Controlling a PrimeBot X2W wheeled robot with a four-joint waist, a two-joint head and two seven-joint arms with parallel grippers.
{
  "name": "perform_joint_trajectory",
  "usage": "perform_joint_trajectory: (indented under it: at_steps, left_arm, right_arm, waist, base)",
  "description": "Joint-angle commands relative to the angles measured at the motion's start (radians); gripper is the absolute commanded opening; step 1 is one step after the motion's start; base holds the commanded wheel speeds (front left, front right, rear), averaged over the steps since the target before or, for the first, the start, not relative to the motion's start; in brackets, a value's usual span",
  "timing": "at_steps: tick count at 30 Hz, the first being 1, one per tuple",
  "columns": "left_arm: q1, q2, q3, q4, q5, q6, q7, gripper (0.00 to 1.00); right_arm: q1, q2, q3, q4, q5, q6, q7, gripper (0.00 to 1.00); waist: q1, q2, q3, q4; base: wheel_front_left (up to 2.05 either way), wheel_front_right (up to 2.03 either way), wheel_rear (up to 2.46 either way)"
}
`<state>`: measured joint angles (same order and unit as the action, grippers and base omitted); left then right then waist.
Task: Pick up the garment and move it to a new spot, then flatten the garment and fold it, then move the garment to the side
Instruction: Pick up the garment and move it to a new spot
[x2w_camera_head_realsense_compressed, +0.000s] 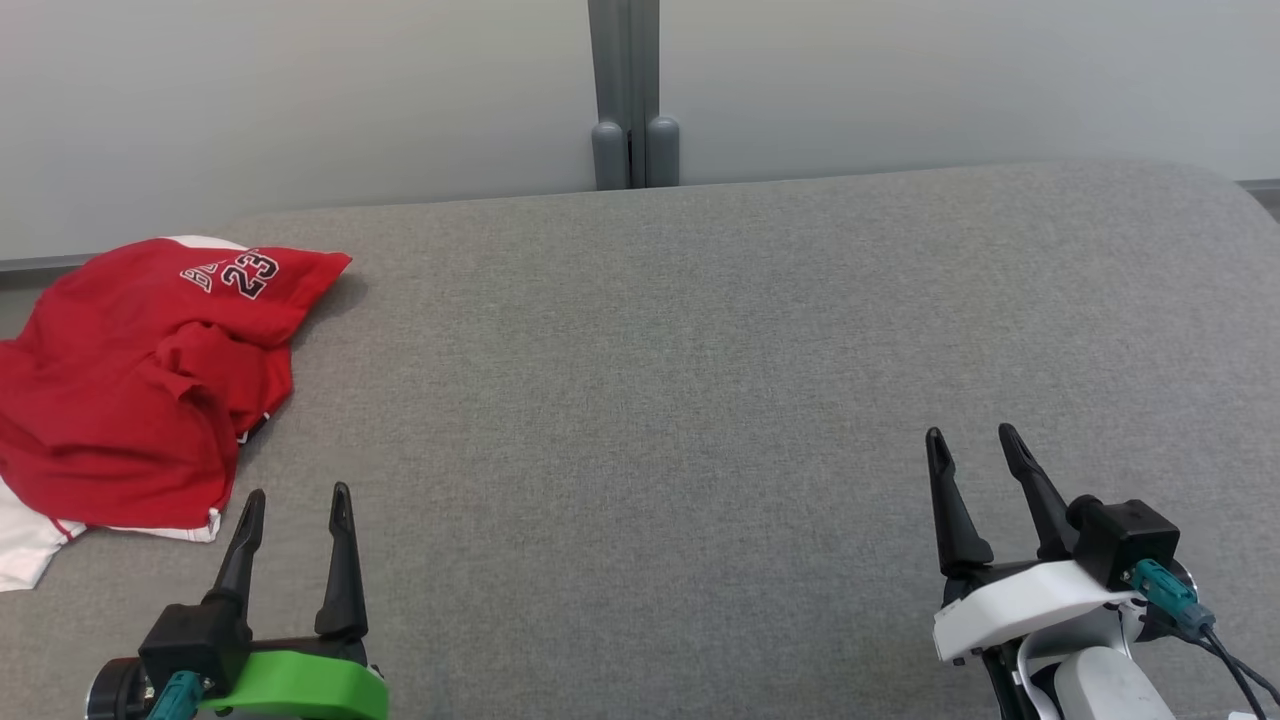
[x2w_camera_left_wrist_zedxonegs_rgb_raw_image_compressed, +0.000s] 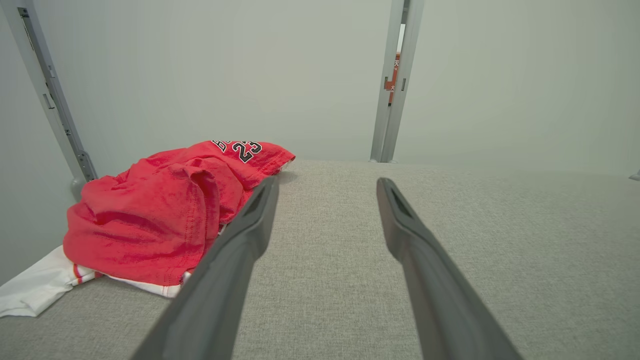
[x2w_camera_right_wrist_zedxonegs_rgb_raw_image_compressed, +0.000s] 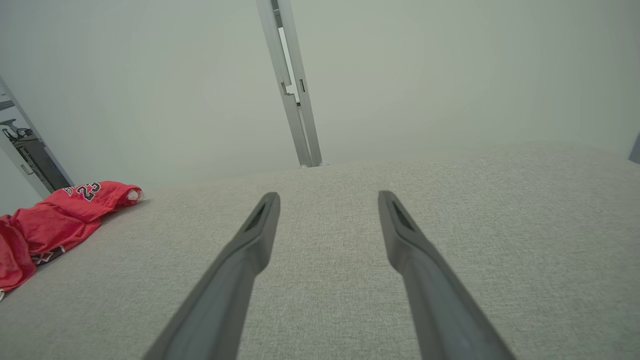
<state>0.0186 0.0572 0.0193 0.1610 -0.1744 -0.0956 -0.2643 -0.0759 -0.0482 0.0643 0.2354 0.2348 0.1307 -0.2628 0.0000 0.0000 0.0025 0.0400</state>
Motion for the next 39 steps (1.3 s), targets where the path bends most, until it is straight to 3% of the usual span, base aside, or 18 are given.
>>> perform_joint_trajectory:
  at_steps: [1,39]
  left_arm:
    - [-0.013,0.011,0.007,-0.002,-0.005,0.007,0.0,1.0]
    - [0.029,0.059,0.049,-0.012,-0.044,0.061,0.003,1.0]
  right_arm:
    - [0.001,-0.004,0.002,0.002,0.004,0.0,-0.003,1.0]
    - [0.008,-0.004,0.042,0.016,0.009,0.0,-0.003,1.0]
  waist:
    - [0.0,0.0,0.0,0.009]
    - [0.0,0.0,0.008,0.39]
  base:
    - [0.0,0.0,0.0]
    - [0.0,0.0,0.0]
